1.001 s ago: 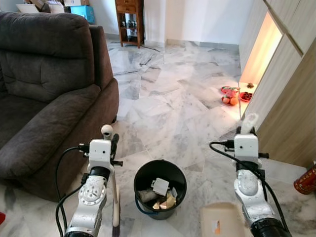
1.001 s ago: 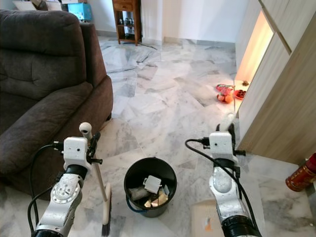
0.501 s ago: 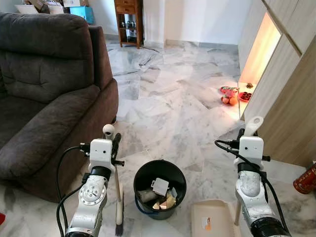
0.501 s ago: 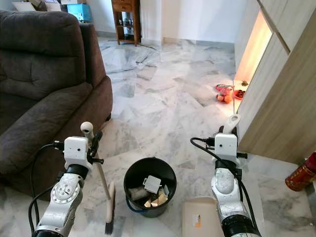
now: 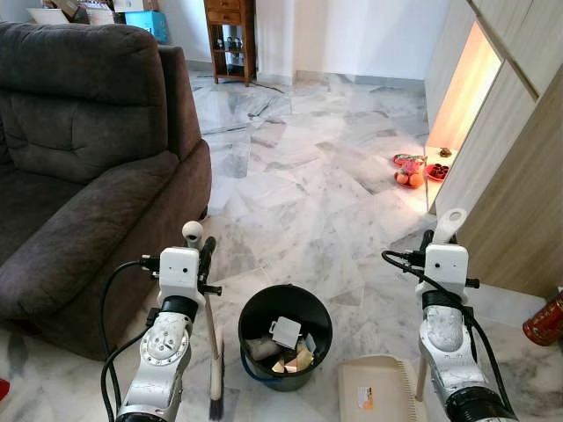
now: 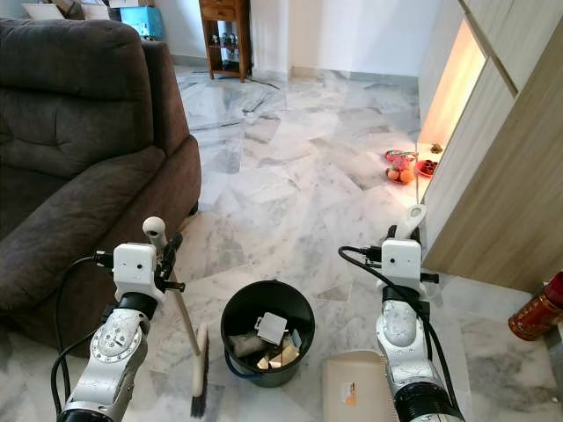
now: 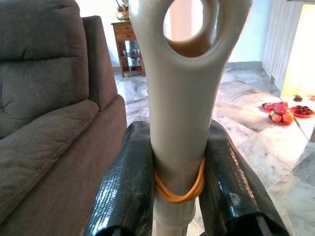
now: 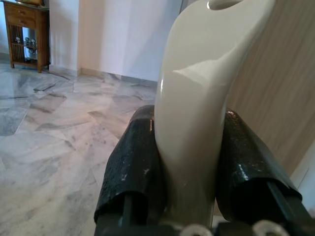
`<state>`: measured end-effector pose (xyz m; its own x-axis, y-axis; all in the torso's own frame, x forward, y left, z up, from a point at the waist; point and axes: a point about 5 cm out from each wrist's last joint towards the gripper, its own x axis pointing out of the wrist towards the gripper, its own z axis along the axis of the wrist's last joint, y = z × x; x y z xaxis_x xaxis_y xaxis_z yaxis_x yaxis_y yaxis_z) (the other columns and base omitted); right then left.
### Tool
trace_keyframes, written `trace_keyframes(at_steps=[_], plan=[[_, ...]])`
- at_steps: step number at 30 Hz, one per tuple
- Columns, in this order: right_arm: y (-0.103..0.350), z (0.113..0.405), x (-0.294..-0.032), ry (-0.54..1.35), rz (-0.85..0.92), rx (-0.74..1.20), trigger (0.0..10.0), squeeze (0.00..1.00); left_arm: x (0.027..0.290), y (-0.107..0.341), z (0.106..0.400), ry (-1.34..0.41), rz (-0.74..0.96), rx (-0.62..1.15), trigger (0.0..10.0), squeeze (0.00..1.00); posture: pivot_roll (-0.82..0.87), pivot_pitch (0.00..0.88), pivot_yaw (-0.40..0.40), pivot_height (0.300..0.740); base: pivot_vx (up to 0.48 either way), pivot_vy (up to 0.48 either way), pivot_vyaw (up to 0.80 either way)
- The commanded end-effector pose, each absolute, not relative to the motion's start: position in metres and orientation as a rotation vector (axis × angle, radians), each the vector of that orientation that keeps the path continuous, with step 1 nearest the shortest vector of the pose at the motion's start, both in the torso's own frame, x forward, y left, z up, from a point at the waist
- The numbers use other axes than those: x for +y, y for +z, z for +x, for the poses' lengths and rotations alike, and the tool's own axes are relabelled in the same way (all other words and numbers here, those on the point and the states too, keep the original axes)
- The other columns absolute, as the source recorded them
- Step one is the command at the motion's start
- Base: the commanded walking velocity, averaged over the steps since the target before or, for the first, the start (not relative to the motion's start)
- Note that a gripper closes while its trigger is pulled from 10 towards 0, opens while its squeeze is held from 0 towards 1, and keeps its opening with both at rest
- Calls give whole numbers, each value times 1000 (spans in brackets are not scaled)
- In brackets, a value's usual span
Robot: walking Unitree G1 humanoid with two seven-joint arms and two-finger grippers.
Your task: Sweep floor
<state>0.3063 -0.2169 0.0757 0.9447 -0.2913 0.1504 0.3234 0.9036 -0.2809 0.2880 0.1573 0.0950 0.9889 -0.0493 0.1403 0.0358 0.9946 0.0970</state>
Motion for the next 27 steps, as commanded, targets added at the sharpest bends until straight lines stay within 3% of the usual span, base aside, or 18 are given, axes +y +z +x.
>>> trace_keyframes(at_steps=[1, 27], plan=[[86, 312, -215, -308, -305, -155, 10000, 0, 158, 107, 289, -46, 100, -198, 10000, 0, 125, 0, 22, 740, -247, 0, 0], [85, 313, -212, -297, -304, -156, 10000, 0, 157, 106, 288, -54, 116, -201, 10000, 0, 130, 0, 18, 740, -284, 0, 0]])
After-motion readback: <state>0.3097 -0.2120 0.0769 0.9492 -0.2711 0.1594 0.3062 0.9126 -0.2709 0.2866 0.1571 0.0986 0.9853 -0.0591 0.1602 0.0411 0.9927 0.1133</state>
